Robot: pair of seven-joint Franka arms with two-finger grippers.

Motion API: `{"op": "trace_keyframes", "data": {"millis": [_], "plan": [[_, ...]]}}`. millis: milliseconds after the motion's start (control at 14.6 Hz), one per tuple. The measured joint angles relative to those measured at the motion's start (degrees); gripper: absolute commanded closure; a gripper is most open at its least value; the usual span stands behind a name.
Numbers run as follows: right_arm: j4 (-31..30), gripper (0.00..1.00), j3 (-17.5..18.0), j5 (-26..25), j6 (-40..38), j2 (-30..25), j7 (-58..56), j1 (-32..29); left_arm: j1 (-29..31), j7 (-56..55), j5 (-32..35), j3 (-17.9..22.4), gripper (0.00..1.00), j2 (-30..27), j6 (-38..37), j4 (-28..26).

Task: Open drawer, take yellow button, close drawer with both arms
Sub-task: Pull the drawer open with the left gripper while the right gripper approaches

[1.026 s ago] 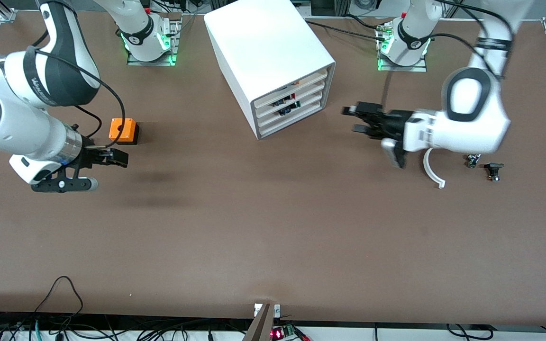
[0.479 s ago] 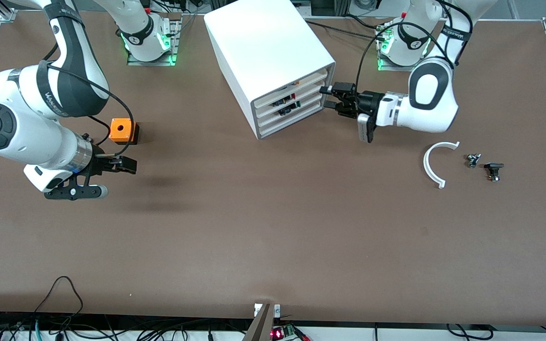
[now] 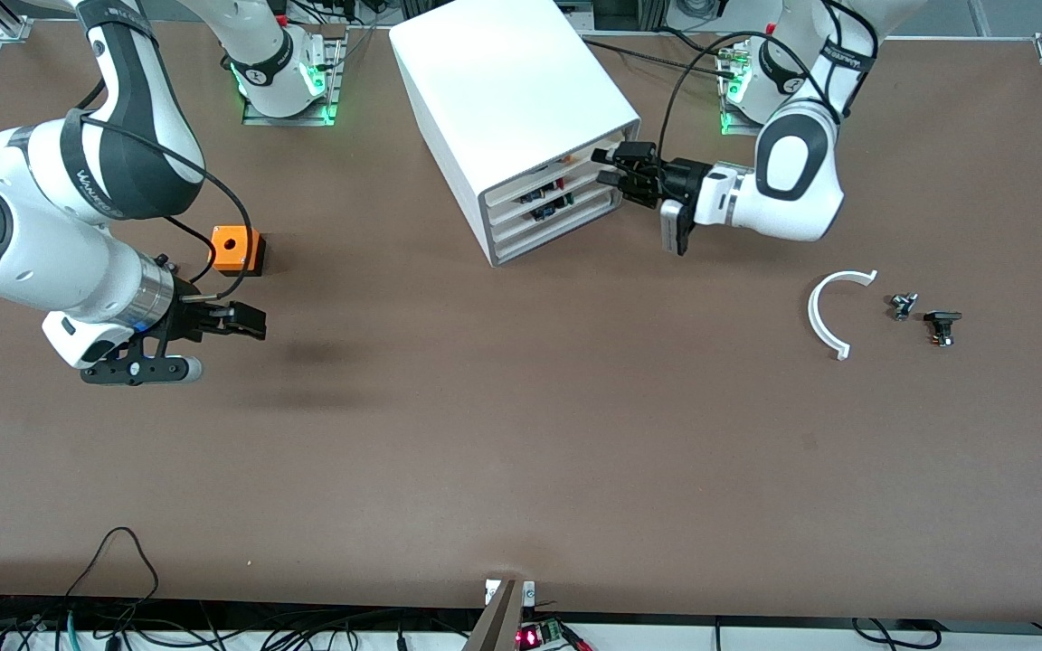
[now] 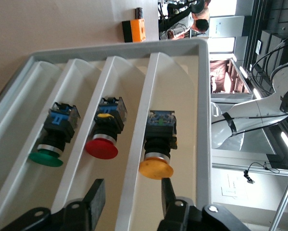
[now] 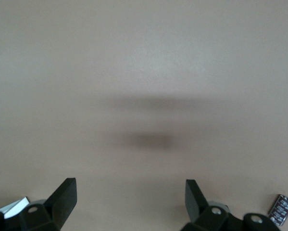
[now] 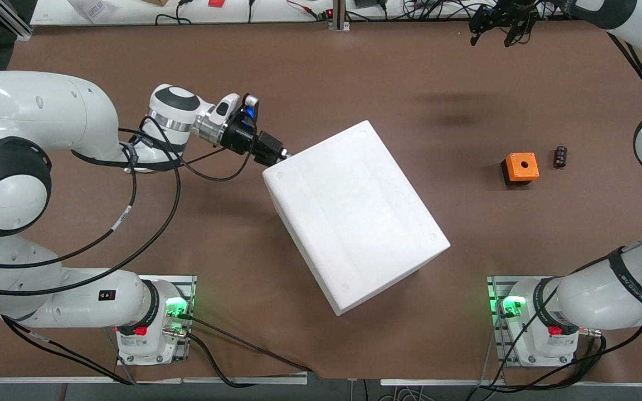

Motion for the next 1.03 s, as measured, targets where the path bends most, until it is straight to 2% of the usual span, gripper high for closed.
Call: {"op": "trace_keyframes", "data": {"millis": [205, 342, 411, 821, 1026], "plan": [[3.77, 0.0, 0.02, 0.09, -0.36, 1.09, 2.79, 1.25, -0.01, 0.44, -1.3, -1.38, 0.64, 0.03, 0.07, -0.82], [6.09, 0.0, 0.04, 0.13, -0.82, 2.14, 6.79, 2.38, 0.0, 0.78, -1.64, -1.82, 0.84, 0.17, 0.3, -1.04], [6.9, 0.0, 0.06, 0.14, -0.92, 2.52, 8.88, 3.1, 0.01, 0.94, -1.64, -1.85, 0.99, 0.3, 0.33, -1.11], [11.8, 0.0, 0.15, 0.15, -2.29, 4.37, 23.58, 8.4, 0.59, 2.83, -1.77, -1.96, 1.0, 1.55, 0.45, -1.17], [13.41, 0.0, 0.18, 0.15, -2.34, 5.32, 29.99, 10.74, 3.6, 3.07, 0.78, -1.99, 1.0, 3.48, 0.36, 0.9]]}}
